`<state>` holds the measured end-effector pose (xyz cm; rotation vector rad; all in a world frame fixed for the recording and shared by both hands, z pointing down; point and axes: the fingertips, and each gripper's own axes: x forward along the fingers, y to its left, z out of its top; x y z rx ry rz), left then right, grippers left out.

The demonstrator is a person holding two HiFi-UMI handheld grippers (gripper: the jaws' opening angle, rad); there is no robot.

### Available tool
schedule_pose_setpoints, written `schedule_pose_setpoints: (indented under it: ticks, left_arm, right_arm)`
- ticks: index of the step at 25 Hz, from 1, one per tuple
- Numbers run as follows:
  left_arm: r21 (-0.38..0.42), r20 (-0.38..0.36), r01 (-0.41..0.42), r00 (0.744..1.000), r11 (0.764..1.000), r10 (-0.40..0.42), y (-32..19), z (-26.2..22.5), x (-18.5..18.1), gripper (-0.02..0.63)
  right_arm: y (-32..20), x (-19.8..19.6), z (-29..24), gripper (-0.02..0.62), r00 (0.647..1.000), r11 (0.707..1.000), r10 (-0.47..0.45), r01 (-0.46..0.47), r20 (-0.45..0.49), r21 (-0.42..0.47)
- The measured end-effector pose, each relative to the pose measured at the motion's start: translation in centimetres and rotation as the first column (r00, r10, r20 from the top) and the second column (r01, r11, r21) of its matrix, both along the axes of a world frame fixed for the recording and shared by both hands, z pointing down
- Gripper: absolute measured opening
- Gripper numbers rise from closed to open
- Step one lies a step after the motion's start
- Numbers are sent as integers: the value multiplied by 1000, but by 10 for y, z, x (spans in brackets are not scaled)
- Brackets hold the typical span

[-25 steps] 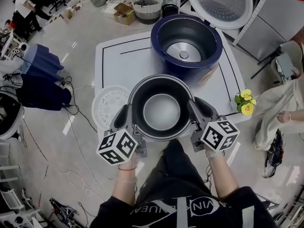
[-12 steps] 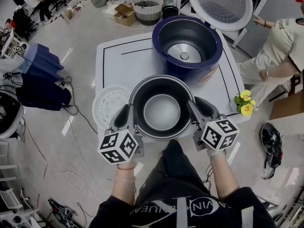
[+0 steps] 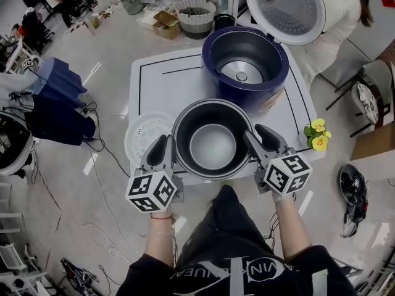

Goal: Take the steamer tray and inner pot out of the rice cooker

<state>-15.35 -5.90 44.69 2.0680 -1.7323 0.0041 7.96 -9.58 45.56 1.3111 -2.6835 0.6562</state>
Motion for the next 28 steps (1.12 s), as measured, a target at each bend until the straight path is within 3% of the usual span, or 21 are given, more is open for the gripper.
schedule_pose_setpoints:
  ticks: [9,14,20,28]
  left_arm:
    - [74,51,-14,999,997,10,15,-24,-5,58]
    - [127,130,-26,991,992,10,22,-47,-4,58]
    - [178,147,-24,989,984,-3,44,-63,-14,39]
    - [234,186,-37,983,972,-7,64,-91,-21,25]
  right_arm:
    - [10,1,-28,144,1000,996,-3,2,4,91]
    - [16,-3,-50,90,1000,988,-15,15,-3,151]
    - [38,-15,-64,28,1000,978,-19,21,-12,207]
    - [59,-21,-91,-2,1000,963,-23,24,-7,268]
